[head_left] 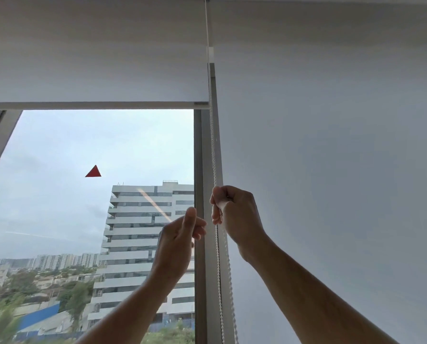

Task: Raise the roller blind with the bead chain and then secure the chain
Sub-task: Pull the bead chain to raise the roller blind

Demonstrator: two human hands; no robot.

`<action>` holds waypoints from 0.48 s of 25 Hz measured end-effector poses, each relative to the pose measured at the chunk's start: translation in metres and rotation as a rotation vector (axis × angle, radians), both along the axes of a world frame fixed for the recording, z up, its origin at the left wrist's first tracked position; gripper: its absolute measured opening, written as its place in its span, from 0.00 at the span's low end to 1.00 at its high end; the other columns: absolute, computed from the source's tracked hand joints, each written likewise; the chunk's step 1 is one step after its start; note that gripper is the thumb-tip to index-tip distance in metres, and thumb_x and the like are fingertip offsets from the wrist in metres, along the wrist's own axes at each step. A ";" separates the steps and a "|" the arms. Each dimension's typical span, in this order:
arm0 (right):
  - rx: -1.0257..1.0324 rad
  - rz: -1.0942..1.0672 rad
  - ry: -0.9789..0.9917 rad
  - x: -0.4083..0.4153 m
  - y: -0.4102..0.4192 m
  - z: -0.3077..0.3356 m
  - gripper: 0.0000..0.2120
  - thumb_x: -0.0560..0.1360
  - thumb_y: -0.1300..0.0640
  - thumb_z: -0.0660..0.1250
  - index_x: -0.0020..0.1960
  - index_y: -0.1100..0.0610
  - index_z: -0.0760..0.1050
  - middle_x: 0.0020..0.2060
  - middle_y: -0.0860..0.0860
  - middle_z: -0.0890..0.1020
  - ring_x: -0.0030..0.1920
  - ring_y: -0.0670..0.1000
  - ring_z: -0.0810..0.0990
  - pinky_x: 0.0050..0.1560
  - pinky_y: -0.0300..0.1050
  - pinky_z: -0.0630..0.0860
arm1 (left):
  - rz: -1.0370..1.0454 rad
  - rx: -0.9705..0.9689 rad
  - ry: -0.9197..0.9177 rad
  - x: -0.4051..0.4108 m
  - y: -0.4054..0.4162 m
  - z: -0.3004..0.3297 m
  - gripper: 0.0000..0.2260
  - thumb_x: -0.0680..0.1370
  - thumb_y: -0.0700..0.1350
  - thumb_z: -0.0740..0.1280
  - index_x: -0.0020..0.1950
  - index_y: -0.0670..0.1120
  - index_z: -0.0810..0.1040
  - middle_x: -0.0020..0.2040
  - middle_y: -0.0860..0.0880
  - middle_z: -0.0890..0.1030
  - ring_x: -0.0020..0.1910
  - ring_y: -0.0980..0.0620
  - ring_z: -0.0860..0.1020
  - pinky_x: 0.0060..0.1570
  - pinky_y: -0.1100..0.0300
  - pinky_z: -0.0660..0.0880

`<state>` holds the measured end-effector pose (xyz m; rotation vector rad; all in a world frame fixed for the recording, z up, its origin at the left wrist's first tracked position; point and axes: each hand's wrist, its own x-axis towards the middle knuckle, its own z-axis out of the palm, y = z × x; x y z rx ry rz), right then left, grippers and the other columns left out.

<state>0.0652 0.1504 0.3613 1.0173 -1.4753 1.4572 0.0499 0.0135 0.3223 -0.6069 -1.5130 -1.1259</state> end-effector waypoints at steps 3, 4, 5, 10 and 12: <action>0.012 -0.006 -0.005 -0.002 0.001 -0.015 0.19 0.82 0.61 0.59 0.34 0.52 0.77 0.26 0.48 0.79 0.28 0.43 0.78 0.35 0.36 0.78 | 0.109 -0.067 0.026 0.012 0.005 0.034 0.22 0.78 0.59 0.57 0.43 0.46 0.83 0.40 0.48 0.85 0.40 0.53 0.82 0.40 0.59 0.76; 0.019 -0.010 -0.001 -0.002 0.000 -0.020 0.19 0.82 0.61 0.59 0.34 0.52 0.77 0.26 0.48 0.79 0.28 0.43 0.79 0.36 0.37 0.79 | 0.128 -0.076 0.024 0.015 0.009 0.044 0.21 0.79 0.58 0.58 0.45 0.45 0.82 0.40 0.48 0.85 0.40 0.54 0.82 0.41 0.59 0.76; 0.027 -0.017 0.003 -0.002 -0.002 -0.025 0.19 0.82 0.60 0.60 0.34 0.52 0.77 0.25 0.48 0.79 0.28 0.44 0.79 0.37 0.38 0.79 | 0.127 -0.083 0.011 0.018 0.013 0.052 0.20 0.80 0.57 0.59 0.45 0.44 0.82 0.41 0.47 0.84 0.41 0.53 0.82 0.41 0.59 0.76; 0.066 -0.012 0.003 -0.006 -0.008 -0.050 0.18 0.82 0.57 0.61 0.35 0.56 0.78 0.24 0.48 0.79 0.26 0.42 0.76 0.35 0.30 0.74 | -0.045 -0.047 -0.067 0.028 0.031 0.076 0.14 0.80 0.51 0.65 0.40 0.46 0.83 0.35 0.50 0.84 0.32 0.60 0.80 0.32 0.69 0.74; 0.104 -0.009 0.002 -0.007 -0.005 -0.054 0.17 0.82 0.58 0.61 0.35 0.56 0.78 0.25 0.49 0.80 0.26 0.40 0.76 0.35 0.27 0.72 | -0.100 0.021 -0.080 0.028 0.033 0.072 0.13 0.79 0.49 0.67 0.36 0.46 0.83 0.29 0.53 0.82 0.26 0.64 0.76 0.27 0.72 0.71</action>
